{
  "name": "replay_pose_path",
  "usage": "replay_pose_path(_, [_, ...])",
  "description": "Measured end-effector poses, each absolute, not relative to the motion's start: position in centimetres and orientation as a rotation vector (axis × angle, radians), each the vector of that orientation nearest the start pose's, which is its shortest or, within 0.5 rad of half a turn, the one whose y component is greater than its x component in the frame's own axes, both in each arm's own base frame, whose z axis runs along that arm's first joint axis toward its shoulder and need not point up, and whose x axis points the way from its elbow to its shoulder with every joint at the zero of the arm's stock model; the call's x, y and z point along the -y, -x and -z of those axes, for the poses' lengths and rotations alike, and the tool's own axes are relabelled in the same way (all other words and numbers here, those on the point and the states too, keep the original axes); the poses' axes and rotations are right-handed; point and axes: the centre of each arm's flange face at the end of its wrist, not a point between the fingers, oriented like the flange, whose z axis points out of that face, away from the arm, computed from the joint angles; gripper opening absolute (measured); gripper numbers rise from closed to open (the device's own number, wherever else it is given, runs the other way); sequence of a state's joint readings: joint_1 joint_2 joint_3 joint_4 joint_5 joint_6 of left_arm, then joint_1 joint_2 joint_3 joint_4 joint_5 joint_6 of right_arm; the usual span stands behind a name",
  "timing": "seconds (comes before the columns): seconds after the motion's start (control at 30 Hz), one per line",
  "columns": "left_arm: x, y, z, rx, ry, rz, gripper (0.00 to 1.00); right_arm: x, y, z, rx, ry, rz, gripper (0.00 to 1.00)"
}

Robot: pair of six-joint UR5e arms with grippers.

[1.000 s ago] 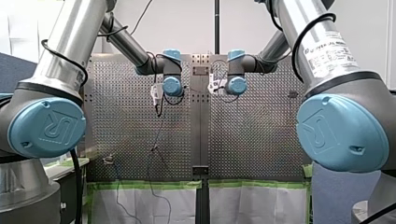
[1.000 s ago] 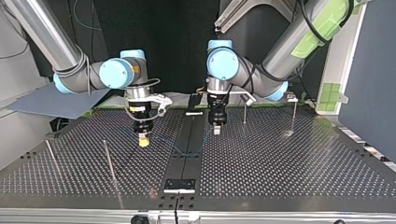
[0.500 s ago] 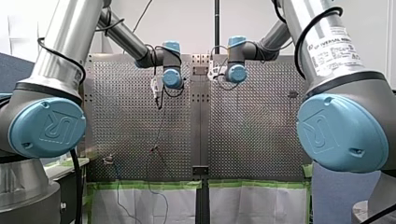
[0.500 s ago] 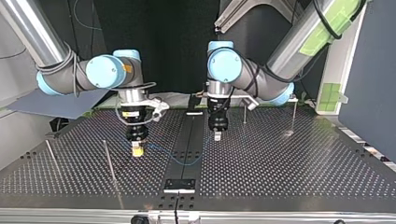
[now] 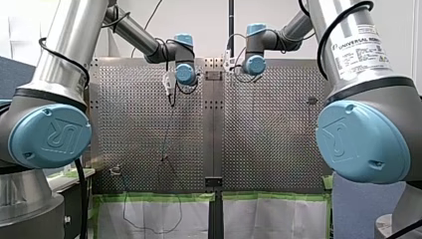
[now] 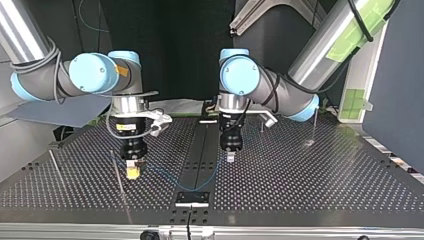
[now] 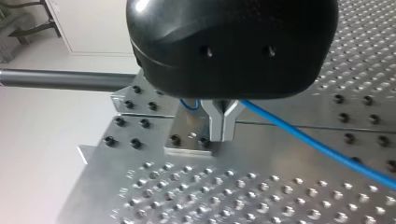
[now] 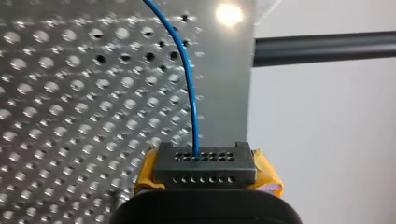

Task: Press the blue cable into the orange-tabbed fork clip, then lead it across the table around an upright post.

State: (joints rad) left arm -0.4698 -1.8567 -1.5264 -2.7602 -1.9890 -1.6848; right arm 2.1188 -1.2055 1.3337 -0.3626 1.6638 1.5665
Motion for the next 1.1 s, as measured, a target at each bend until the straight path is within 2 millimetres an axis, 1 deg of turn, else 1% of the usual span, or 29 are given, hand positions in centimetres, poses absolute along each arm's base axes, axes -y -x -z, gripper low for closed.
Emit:
replay_pose_path(0.17, [36.2, -50.0, -40.4, -1.423, 0.081, 0.205, 0.00, 49.7, -44.0, -45.1, 0.850, -1.307, -1.675, 0.00])
replay_pose_path(0.4, [36.9, -50.3, -42.3, -1.401, 0.054, 0.254, 0.00, 49.3, -42.1, -47.0, 0.880, -1.297, -1.641, 0.00])
replay_pose_path(0.63, [37.8, -50.7, -44.4, -1.377, 0.037, 0.347, 0.00, 49.8, -40.0, -47.9, 0.911, -1.291, -1.603, 0.00])
replay_pose_path(0.77, [38.3, -50.9, -45.8, -1.362, 0.037, 0.396, 0.00, 50.3, -38.0, -48.9, 0.931, -1.270, -1.579, 0.00])
replay_pose_path(0.93, [38.8, -51.3, -47.9, -1.336, 0.048, 0.447, 0.00, 50.6, -35.1, -51.1, 0.941, -1.238, -1.570, 0.00])
replay_pose_path(1.0, [39.1, -51.5, -48.1, -1.337, 0.048, 0.464, 0.00, 50.9, -33.9, -51.7, 0.942, -1.229, -1.572, 0.00])
replay_pose_path(1.1, [39.8, -51.8, -47.9, -1.349, 0.039, 0.480, 0.00, 51.6, -32.4, -52.0, 0.951, -1.218, -1.562, 0.00])
